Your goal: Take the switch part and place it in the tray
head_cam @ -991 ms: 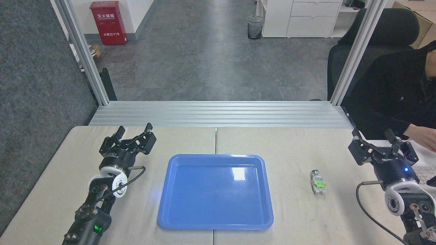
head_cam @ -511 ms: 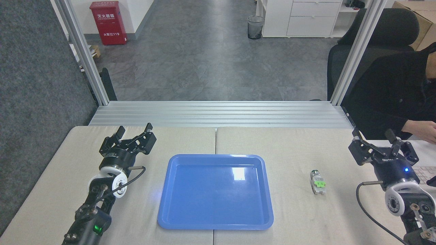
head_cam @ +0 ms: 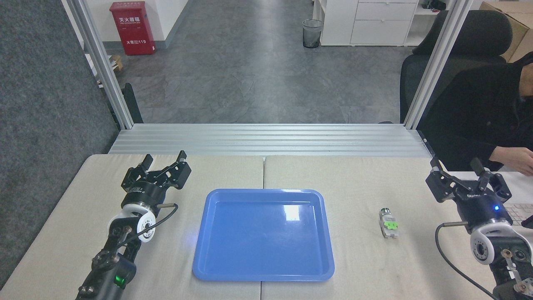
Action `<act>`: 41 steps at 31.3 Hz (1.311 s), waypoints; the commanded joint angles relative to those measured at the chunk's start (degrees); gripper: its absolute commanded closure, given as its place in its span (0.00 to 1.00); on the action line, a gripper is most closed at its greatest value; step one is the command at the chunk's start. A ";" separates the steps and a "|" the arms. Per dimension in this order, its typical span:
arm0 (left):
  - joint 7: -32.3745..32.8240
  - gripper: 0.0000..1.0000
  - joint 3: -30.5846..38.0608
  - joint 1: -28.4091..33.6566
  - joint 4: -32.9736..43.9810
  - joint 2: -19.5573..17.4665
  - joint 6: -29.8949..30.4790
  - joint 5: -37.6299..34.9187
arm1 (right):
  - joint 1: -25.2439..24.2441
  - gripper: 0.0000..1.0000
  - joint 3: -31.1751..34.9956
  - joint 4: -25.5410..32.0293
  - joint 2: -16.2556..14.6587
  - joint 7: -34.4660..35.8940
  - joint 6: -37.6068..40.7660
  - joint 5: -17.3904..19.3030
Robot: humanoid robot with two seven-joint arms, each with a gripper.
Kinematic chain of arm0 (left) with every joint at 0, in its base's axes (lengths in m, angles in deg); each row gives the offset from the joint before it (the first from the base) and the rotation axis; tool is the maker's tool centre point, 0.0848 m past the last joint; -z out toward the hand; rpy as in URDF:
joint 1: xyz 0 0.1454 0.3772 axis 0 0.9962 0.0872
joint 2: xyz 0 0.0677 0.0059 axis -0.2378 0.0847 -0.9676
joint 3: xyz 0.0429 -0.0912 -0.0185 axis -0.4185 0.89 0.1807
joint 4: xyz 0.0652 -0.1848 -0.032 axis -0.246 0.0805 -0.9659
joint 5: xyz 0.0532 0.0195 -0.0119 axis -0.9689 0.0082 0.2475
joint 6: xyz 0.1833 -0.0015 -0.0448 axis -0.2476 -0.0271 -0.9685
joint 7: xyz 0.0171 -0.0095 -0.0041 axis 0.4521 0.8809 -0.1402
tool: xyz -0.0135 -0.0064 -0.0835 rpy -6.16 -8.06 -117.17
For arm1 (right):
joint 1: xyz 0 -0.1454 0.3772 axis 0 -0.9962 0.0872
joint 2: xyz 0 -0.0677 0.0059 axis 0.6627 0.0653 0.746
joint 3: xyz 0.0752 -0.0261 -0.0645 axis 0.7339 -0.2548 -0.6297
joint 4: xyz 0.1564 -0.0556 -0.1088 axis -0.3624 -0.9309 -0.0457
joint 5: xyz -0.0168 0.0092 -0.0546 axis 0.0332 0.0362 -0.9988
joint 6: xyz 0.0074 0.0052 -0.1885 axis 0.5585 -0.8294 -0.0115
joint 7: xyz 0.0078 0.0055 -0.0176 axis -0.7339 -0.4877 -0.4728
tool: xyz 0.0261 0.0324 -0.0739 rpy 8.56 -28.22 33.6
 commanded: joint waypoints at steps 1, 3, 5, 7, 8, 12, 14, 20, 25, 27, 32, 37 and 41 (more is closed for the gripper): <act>-0.02 0.00 0.00 0.00 0.00 0.00 -0.02 0.00 | 0.00 0.01 -0.06 0.03 0.32 0.05 0.04 0.03; -0.02 0.00 0.00 0.00 0.00 0.00 -0.02 0.00 | 0.00 0.01 -0.06 0.03 0.32 0.05 0.04 0.03; -0.02 0.00 0.00 0.00 0.00 0.00 -0.02 0.00 | 0.00 0.01 -0.06 0.03 0.24 0.05 0.04 0.03; -0.02 0.00 0.00 0.00 0.00 0.00 -0.02 0.00 | 0.00 0.01 -0.06 0.03 0.24 0.05 0.04 0.03; -0.02 0.00 0.00 0.00 0.00 0.00 -0.02 0.00 | 0.00 0.01 -0.06 0.03 0.24 0.05 0.04 0.03; -0.02 0.00 0.00 0.00 0.00 0.00 -0.02 0.00 | 0.00 0.01 -0.06 0.03 0.24 0.05 0.04 0.03; -0.02 0.00 0.00 0.00 0.00 0.00 -0.02 0.00 | 0.00 0.01 -0.06 0.03 0.24 0.05 0.04 0.03; -0.02 0.00 0.00 0.00 0.00 0.00 -0.02 0.00 | 0.00 0.01 -0.14 0.03 0.24 0.05 0.12 0.03; -0.02 0.00 0.00 0.00 0.00 0.00 -0.02 0.00 | -0.09 0.01 -0.41 -0.06 0.32 0.05 0.12 -0.06; -0.02 0.00 0.00 0.00 0.00 0.00 -0.02 0.00 | -0.18 0.01 -0.58 -0.24 0.50 0.05 0.12 -0.06; -0.02 0.00 0.00 0.00 0.00 0.00 -0.02 0.00 | -0.53 0.01 -2.77 -3.39 0.94 0.05 0.21 -0.06; -0.02 0.00 0.00 0.00 0.00 0.00 -0.02 0.00 | -0.44 0.01 -7.61 -6.47 4.18 0.05 -0.14 -0.24; -0.02 0.00 0.00 0.00 0.00 0.00 -0.02 0.00 | -1.14 0.02 -9.98 -9.90 6.65 0.05 0.12 -0.15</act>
